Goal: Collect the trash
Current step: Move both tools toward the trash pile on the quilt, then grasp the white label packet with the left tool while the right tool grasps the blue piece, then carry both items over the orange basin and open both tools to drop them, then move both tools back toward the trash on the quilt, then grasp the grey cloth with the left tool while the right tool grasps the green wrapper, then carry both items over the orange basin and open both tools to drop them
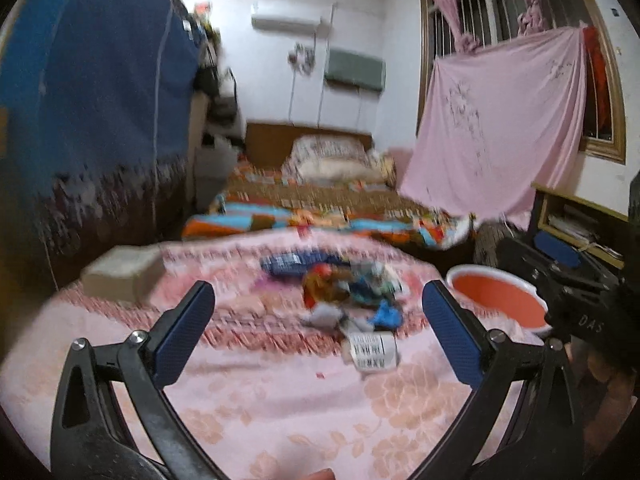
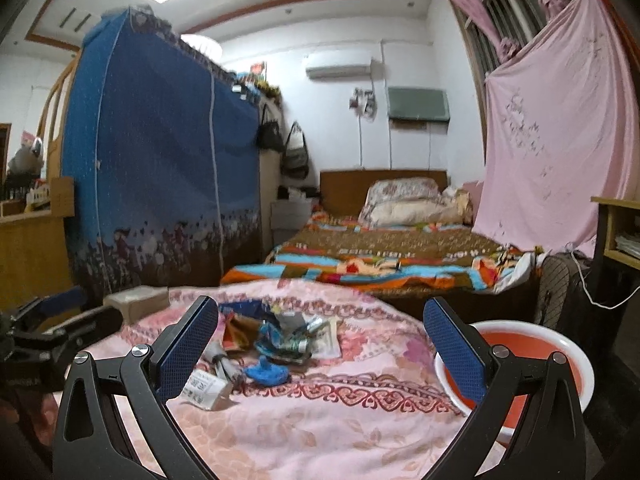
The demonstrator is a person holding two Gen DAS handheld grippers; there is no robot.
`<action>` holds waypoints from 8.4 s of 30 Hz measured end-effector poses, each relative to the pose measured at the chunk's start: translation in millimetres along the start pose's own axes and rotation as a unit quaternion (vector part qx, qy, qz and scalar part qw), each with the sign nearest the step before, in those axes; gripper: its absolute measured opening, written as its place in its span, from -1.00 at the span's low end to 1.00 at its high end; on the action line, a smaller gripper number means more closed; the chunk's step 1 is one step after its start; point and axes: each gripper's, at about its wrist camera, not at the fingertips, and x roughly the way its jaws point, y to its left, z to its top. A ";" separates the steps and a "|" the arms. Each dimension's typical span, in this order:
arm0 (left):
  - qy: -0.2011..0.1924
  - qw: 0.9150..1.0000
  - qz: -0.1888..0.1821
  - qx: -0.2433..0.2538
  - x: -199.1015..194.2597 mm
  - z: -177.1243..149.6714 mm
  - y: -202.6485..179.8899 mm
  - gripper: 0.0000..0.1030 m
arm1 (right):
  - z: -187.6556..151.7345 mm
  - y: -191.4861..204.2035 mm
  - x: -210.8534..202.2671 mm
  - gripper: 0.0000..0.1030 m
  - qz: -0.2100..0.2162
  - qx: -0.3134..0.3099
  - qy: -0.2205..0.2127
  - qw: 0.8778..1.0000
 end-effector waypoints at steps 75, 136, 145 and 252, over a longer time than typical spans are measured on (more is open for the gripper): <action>0.078 0.993 -0.091 0.010 72.2 29.8 -46.1 -0.64 | 7.5 -33.6 41.5 -0.50 0.068 0.047 0.025 0.996; 0.047 0.997 -0.067 -0.019 112.5 56.6 -94.0 0.78 | 9.6 -134.7 -6.1 0.83 -0.146 0.126 -0.046 0.980; -0.019 1.000 0.011 -0.018 62.7 45.1 -45.6 0.78 | 17.9 -90.0 -5.1 1.00 -0.091 0.071 -0.092 0.989; 0.011 0.994 -0.104 0.029 71.1 48.7 -45.8 -1.00 | 20.9 -36.1 47.5 0.06 0.044 0.069 -0.008 0.997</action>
